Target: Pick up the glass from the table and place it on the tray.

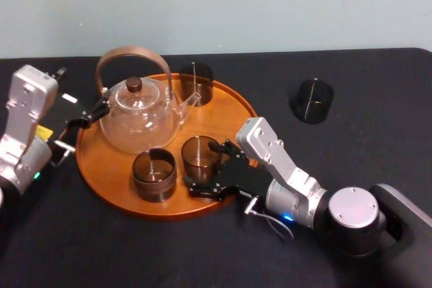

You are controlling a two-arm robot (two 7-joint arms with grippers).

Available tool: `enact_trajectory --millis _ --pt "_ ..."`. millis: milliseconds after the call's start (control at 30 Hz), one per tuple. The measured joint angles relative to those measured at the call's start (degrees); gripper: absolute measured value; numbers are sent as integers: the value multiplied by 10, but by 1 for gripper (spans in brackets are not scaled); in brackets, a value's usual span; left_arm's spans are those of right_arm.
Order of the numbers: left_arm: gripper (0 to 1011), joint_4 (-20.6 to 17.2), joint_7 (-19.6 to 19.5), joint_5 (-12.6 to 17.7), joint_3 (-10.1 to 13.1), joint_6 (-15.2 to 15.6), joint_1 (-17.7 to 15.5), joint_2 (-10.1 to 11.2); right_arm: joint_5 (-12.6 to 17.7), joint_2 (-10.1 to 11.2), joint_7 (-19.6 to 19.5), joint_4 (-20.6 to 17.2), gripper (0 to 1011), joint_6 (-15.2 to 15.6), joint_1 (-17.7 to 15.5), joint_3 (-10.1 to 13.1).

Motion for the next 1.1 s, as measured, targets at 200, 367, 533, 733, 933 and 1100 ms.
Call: enact_trajectory --millis 200,367,533,733,933,1100 --pt "1009 0 0 0 0 0 0 0 3 11 -2 -23 1002 16 -11 4" --pt "1010 0 0 0 0 0 0 0 5 21 -4 -40 1002 21 -21 8" --pt "1010 0 0 0 0 0 0 0 5 31 -7 -57 1002 23 -32 11" --pt "1009 0 0 0 0 0 0 0 7 44 -10 -78 1002 23 -48 20" --pt "1010 0 0 0 0 0 0 0 9 62 -20 -109 1002 22 -75 33" --pt "1010 0 0 0 0 0 0 0 12 71 -30 -123 1002 22 -91 49"
